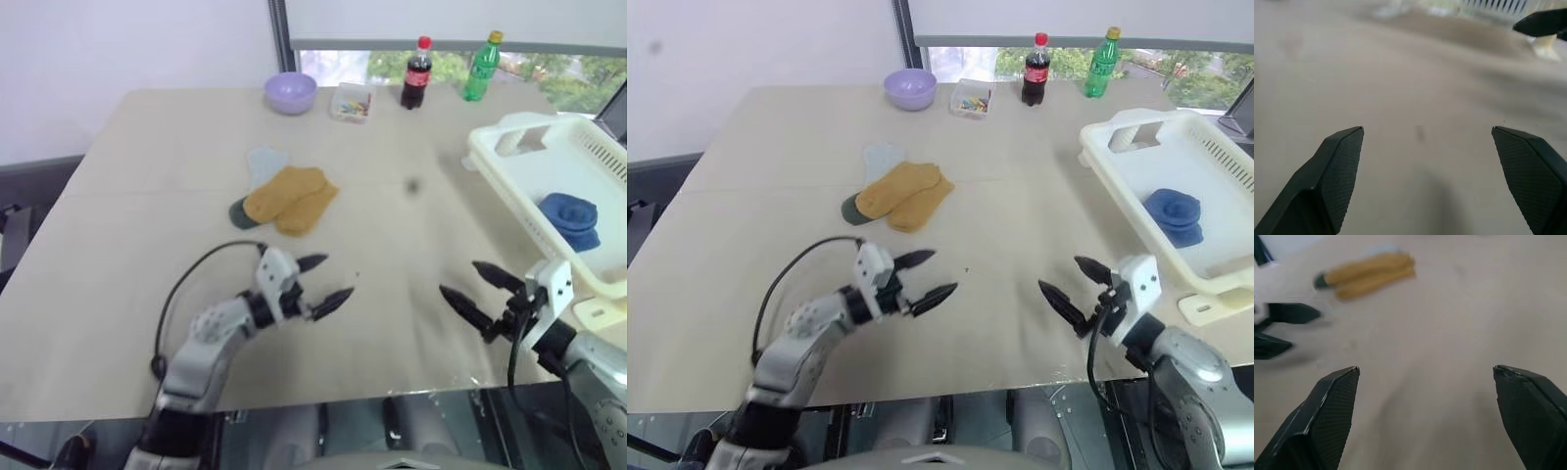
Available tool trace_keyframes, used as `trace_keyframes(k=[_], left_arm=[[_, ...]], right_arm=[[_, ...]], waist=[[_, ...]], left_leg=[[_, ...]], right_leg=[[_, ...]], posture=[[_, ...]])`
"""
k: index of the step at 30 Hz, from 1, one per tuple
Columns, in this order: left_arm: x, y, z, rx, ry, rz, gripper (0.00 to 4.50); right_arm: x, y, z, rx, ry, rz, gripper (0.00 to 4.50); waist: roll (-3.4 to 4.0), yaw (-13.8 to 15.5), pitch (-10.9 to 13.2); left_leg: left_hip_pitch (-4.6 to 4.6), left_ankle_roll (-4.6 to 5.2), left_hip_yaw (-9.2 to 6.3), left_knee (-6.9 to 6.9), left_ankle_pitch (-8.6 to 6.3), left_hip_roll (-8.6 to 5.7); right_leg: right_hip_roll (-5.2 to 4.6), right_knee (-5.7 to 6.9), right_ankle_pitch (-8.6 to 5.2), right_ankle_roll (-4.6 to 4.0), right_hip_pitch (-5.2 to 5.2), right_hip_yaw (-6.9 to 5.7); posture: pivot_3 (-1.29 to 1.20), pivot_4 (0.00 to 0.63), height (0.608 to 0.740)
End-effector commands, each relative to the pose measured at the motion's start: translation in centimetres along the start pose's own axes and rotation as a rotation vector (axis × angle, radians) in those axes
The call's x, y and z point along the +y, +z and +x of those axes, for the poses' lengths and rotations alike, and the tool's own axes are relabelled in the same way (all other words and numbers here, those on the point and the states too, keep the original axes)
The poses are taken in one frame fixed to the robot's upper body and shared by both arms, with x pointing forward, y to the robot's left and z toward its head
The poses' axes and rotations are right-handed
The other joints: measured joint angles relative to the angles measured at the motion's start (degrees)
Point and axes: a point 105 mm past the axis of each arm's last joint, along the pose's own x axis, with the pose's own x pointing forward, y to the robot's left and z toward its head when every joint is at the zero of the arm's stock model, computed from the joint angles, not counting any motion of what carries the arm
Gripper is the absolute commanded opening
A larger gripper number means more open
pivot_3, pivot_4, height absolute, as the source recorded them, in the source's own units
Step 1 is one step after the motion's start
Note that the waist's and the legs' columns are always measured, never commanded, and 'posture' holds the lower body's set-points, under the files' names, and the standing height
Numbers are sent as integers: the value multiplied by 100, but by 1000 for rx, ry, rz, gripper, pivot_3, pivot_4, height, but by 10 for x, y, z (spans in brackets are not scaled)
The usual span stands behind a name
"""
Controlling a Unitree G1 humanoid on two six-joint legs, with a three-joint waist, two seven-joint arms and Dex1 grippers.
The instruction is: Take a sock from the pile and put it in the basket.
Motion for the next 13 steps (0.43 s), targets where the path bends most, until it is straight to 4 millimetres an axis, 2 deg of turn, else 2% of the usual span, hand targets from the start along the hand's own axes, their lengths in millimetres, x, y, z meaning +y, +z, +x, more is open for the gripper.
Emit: trace_keyframes(k=[1,6,10,13], left_arm=[[-3,11,-17,-15,54,70,4500],[-3,5,-51,37,184,86,4500],[-1,8,-67,45,239,111,4500],[-3,10,-70,41,242,114,4500]], right_arm=[[-9,4,-13,-60,-5,-46,4458],[-8,-12,-31,-6,67,-63,4458],[-13,-16,-41,12,91,-68,4458],[-16,-13,-42,7,102,-63,4458]], waist=[[3,22,2],[5,1,1],[6,3,2],[6,4,2]], left_leg=[[1,0,0,0,0,2],[14,-2,-2,6,0,14],[7,-2,-1,3,0,16],[8,-2,2,3,0,15]], right_leg=[[-1,0,-4,6,0,-1],[0,9,-7,13,2,-7],[1,8,-8,12,-4,-9],[1,8,-8,12,-4,-8]], posture=[[0,150,740],[0,150,740],[0,150,740],[0,150,740]])
